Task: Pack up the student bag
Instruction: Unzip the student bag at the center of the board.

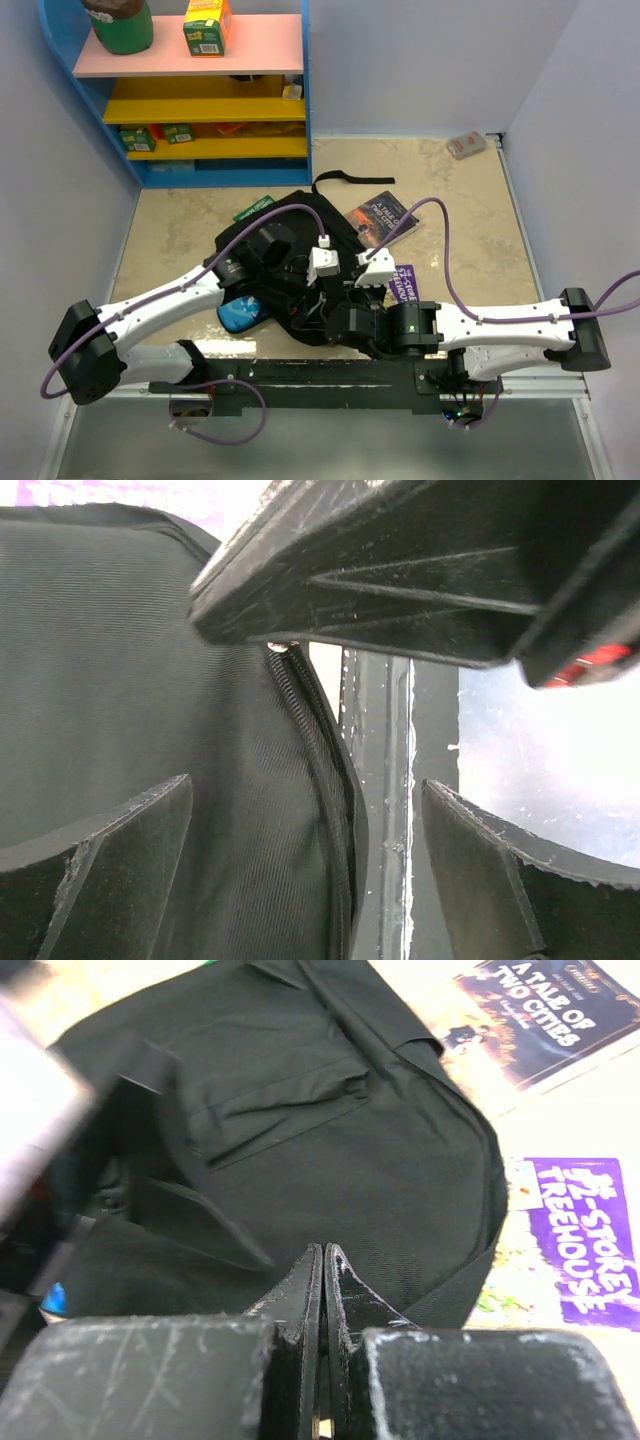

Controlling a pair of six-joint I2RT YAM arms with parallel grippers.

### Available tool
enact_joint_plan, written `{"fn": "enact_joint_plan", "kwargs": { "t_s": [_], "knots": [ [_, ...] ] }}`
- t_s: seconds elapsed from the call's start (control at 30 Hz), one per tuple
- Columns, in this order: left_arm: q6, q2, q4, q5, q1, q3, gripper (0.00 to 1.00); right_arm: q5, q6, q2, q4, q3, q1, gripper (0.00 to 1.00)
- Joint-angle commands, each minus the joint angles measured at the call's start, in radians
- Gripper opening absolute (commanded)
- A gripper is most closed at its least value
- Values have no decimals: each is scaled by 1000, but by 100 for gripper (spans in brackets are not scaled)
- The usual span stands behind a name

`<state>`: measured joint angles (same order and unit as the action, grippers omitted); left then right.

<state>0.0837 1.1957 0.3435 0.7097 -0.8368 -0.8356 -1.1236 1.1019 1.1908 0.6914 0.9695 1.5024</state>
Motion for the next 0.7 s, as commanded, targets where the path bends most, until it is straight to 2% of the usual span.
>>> {"fn": "enact_joint_plan", "kwargs": {
  "t_s": [0.0, 0.1, 0.13, 0.2, 0.23, 0.3, 0.33, 0.43, 0.53, 0.57, 0.67],
  "knots": [
    [31, 33, -47, -1, -18, -30, 100, -5, -46, 3, -104, 58, -5, 0],
    [30, 54, -63, -4, -18, -40, 97, -1, -65, 6, -131, 64, -5, 0],
    [42, 56, -63, -6, -19, -48, 87, -1, -68, 9, -139, 61, -4, 0],
    [57, 65, -48, -1, -19, -59, 74, -5, -65, 9, -138, 58, -4, 0],
    [74, 65, -40, 2, -18, -66, 60, -7, -60, 7, -133, 52, -5, 0],
    [93, 55, -15, -4, -19, -72, 40, -16, -40, 4, -113, 43, -8, 0],
    [118, 47, -6, -13, -18, -74, 20, -16, -33, 6, -106, 32, -13, 0],
    [213, 21, 67, -1, -19, -83, 1, -25, 12, 3, -75, -15, -51, 0],
    [416, 13, 237, -1, -19, -150, 0, -13, -26, -19, -147, -76, -122, 0],
    [456, 16, 314, -6, -19, -161, 0, -8, -80, -25, -177, -90, -164, 0],
    [501, 21, 385, -10, -24, -183, 0, 27, -141, -30, -245, -117, -247, 0]
  ]
}}
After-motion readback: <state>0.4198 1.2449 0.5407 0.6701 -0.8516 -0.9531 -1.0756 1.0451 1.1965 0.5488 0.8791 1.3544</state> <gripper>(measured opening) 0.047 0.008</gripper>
